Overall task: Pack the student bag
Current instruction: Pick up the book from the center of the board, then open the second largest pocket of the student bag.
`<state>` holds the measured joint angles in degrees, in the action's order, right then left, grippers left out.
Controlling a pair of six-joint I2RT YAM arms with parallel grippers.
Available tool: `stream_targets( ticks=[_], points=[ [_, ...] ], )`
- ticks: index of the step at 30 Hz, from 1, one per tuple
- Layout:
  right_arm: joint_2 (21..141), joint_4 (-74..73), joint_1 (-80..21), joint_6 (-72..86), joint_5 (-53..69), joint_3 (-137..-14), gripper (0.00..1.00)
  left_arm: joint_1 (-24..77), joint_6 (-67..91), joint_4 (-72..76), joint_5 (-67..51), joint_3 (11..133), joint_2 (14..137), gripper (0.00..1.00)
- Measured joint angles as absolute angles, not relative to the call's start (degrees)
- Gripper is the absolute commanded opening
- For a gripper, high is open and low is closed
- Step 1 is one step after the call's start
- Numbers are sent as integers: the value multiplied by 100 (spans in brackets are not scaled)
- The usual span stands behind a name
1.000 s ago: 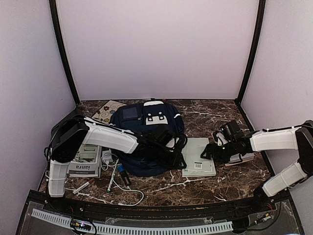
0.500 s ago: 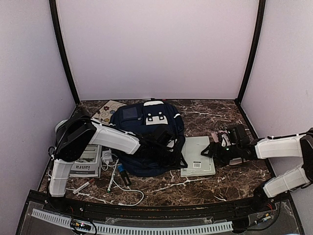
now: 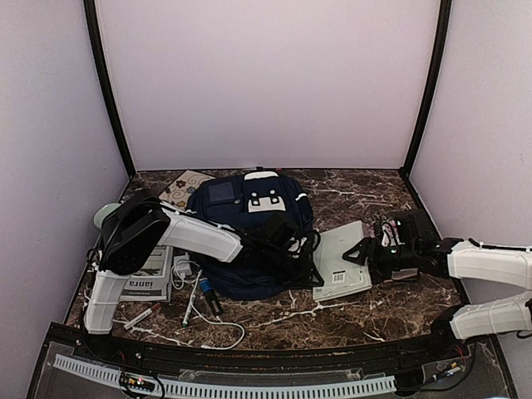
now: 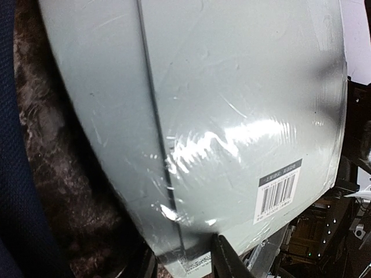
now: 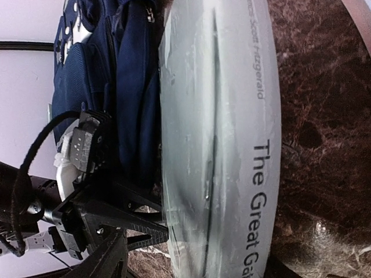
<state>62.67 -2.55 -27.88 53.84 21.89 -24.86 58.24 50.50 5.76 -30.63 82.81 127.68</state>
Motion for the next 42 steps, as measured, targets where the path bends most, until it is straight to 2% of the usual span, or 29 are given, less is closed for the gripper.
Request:
stream_targets(
  ticks=[2,5,10,14,18,24,27,31,36,42],
  points=[
    [6346,-292,-2838,5441,2228,-2471,51,5830,5019,609,-3068,8281,12774,33],
    [6493,-174,-2987,5599,2327,-2425,30,5837,5000,681,-3092,8281,12792,32],
    [6455,-333,-3030,5592,2338,-2447,1,5826,4901,659,-3129,8278,12776,30],
    [6187,-1076,-3138,5415,2036,-2746,0,5922,4508,703,-2982,8278,12707,34],
    [5723,-2255,-3146,5098,1820,-3323,0,6090,3691,534,-2943,8291,12368,54],
    [5277,-3367,-3026,4602,1409,-4550,0,6163,1863,-821,-2652,8753,11115,69],
    [5177,-3621,-2998,4388,1288,-4969,0,6141,775,-1730,-1634,9039,10370,72],
    [5188,-3841,-2998,4224,1269,-5116,0,6018,-211,-2845,-95,9109,10055,73],
    [5323,-4097,-2998,4163,1306,-5116,0,5739,-1020,-3868,1299,8624,10753,72],
    [5345,-4088,-2998,4119,1385,-5100,0,5614,-1629,-3883,1905,8291,11238,72]
  ],
)
